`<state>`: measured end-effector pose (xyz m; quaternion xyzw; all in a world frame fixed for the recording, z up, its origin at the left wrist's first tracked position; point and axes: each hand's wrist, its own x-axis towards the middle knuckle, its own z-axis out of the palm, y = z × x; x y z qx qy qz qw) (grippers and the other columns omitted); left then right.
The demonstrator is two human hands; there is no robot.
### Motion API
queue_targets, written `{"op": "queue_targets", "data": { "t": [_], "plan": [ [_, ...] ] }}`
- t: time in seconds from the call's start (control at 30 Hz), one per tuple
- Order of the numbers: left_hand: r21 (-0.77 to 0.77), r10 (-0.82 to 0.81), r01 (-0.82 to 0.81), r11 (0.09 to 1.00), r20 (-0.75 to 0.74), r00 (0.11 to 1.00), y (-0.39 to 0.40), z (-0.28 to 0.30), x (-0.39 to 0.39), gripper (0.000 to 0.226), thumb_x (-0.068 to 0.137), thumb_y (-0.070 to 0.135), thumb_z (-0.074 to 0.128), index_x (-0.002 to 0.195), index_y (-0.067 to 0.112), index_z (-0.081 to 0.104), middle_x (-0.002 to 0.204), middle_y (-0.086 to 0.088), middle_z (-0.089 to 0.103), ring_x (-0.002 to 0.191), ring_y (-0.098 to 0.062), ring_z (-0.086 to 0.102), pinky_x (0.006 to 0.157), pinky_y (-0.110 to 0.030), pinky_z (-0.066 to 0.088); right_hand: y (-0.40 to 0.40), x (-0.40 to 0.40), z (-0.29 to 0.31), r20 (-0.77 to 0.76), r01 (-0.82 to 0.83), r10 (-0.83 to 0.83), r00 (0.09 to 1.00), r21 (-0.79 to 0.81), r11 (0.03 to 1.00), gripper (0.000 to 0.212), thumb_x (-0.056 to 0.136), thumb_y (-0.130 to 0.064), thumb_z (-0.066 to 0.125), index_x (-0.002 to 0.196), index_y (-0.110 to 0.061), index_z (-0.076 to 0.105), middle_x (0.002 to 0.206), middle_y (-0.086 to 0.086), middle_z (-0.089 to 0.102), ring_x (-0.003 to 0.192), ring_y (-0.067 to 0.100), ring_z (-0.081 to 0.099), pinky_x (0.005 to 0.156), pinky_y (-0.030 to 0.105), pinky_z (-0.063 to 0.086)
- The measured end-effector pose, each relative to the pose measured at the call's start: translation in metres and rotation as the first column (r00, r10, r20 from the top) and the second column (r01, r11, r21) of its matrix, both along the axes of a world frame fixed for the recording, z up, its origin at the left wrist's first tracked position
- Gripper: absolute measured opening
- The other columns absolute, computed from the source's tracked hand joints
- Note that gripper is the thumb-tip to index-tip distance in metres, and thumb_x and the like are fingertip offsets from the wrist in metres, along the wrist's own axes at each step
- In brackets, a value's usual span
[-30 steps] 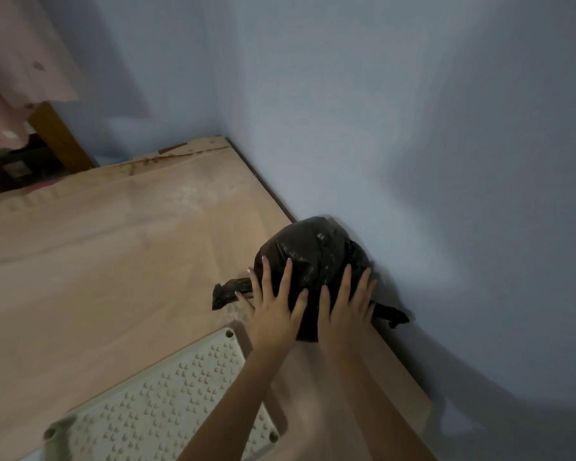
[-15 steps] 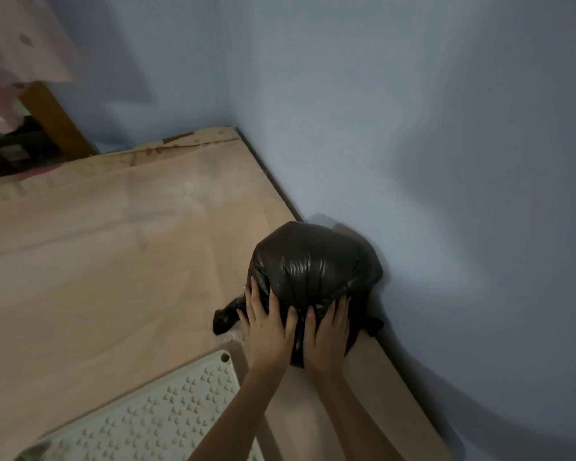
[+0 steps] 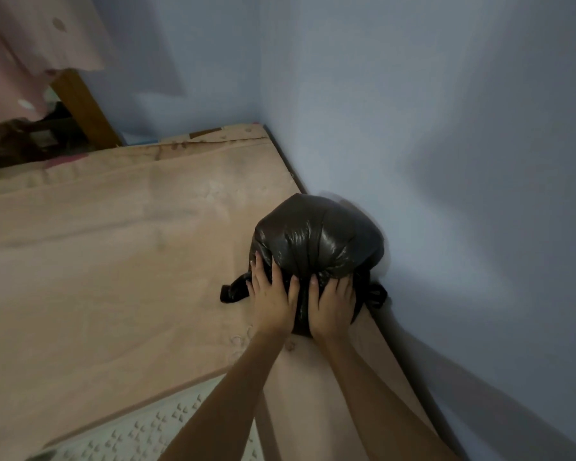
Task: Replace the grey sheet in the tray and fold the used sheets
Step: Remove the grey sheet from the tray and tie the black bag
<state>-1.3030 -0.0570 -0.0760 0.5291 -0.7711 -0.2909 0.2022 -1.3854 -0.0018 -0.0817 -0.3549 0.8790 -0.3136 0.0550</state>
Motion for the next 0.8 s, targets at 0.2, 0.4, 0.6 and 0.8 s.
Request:
{"op": "queue_targets", "data": {
  "t": [0.2, 0.4, 0.6, 0.8],
  "plan": [
    [0.021, -0.027, 0.026, 0.999, 0.066, 0.997, -0.001, -0.003, 0.0, 0.061, 0.098, 0.042, 0.036, 0.151, 0.02, 0.014, 0.158, -0.013, 0.006, 0.144, -0.03, 0.009, 0.115, -0.05, 0.013, 0.011, 0.0, 0.005, -0.084, 0.086, -0.077, 0.993, 0.113, 0.99, 0.063, 0.095, -0.04, 0.047, 0.142, 0.0, 0.034, 0.144, 0.025, 0.038, 0.132, 0.039, 0.039, 0.104, 0.052, 0.037],
    [-0.025, -0.068, 0.073, 0.997, 0.184, 0.981, 0.016, -0.002, 0.022, 0.064, 0.097, 0.051, 0.028, 0.151, 0.027, 0.004, 0.16, -0.007, 0.002, 0.146, -0.026, 0.004, 0.117, -0.051, 0.009, 0.044, 0.014, 0.007, -0.099, 0.115, -0.093, 0.991, 0.249, 0.962, 0.063, 0.097, -0.038, 0.043, 0.145, 0.001, 0.029, 0.149, 0.029, 0.028, 0.139, 0.043, 0.025, 0.112, 0.054, 0.02],
    [-0.041, -0.163, 0.187, 0.982, 0.328, 0.931, 0.042, 0.007, 0.039, 0.063, 0.099, 0.048, 0.021, 0.151, 0.022, -0.004, 0.16, -0.005, -0.005, 0.146, -0.02, -0.007, 0.117, -0.046, -0.003, 0.067, 0.037, 0.031, -0.11, 0.122, -0.092, 0.99, 0.309, 0.943, 0.065, 0.099, -0.038, 0.036, 0.15, -0.006, 0.011, 0.156, 0.025, 0.009, 0.144, 0.041, 0.01, 0.116, 0.05, 0.008],
    [-0.071, -0.211, 0.266, 0.961, 0.432, 0.877, 0.067, 0.024, 0.054, 0.06, 0.101, 0.044, 0.017, 0.151, 0.019, -0.002, 0.16, -0.008, -0.003, 0.146, -0.022, -0.008, 0.118, -0.046, -0.003, 0.091, 0.064, 0.041, -0.12, 0.036, 0.01, 0.993, 0.374, 0.927, 0.062, 0.1, -0.037, 0.028, 0.15, -0.006, 0.009, 0.157, 0.023, 0.006, 0.146, 0.033, 0.004, 0.117, 0.043, 0.004]
  ]
}}
